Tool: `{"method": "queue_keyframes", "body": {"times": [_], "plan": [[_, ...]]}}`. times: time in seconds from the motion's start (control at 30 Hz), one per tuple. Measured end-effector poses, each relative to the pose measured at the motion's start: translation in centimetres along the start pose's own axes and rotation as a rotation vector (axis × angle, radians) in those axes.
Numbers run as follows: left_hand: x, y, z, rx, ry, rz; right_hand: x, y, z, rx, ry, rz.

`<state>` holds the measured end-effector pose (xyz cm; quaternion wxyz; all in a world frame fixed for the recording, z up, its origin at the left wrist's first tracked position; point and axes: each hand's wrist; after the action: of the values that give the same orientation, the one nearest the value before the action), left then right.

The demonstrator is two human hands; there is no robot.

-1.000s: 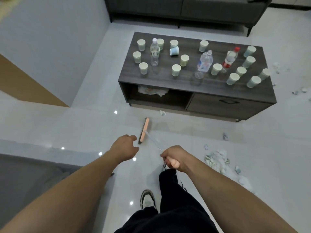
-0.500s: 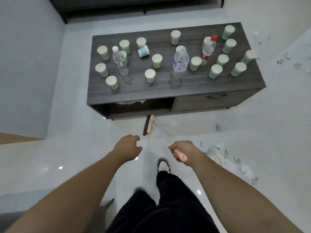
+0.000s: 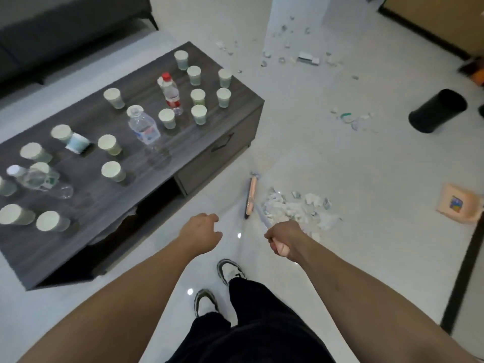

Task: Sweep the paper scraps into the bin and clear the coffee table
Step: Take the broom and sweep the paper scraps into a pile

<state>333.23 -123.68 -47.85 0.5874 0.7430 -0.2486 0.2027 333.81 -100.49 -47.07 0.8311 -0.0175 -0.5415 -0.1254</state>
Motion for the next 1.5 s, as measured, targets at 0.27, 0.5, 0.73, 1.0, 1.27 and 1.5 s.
{"method": "queue_keyframes", "body": {"times": [0.27,0.5,0.73,1.0,1.27,1.5], "plan": [[-2.8,2.9,-1.8,-0.101,-0.095,0.011,0.5,-0.3,1.3,-0.067,0.035,0.141],[-8.9,6.5,-4.5,-0.159,-0.066,0.027,-4.5,2.7,7.3,-0.174,-0.017,0.118],[-15.4,9.0,-11.6,-0.245,-0.137,0.087,-7.5,10.9,12.0,-0.306,-0.080,-0.024],[-20.7,11.3,-22.6,-0.406,-0.365,0.113,-10.0,16.4,13.2,-0.551,-0.067,-0.154],[-25.3,13.4,-32.0,-0.588,-0.659,0.141,-9.8,20.3,13.6,-0.821,-0.033,-0.325],[-29.6,14.0,-37.7,-0.755,-1.003,0.184,-8.4,18.3,13.8,-0.985,0.008,-0.600]]}}
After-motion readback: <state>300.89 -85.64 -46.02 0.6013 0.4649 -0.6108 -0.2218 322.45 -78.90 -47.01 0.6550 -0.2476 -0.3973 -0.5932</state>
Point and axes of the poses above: each hand's wrist, its own x-axis away from the middle knuckle, its own y-axis out of the back of the hand, z = x × y, and after that the axes turned 9 degrees about -x, right-handed
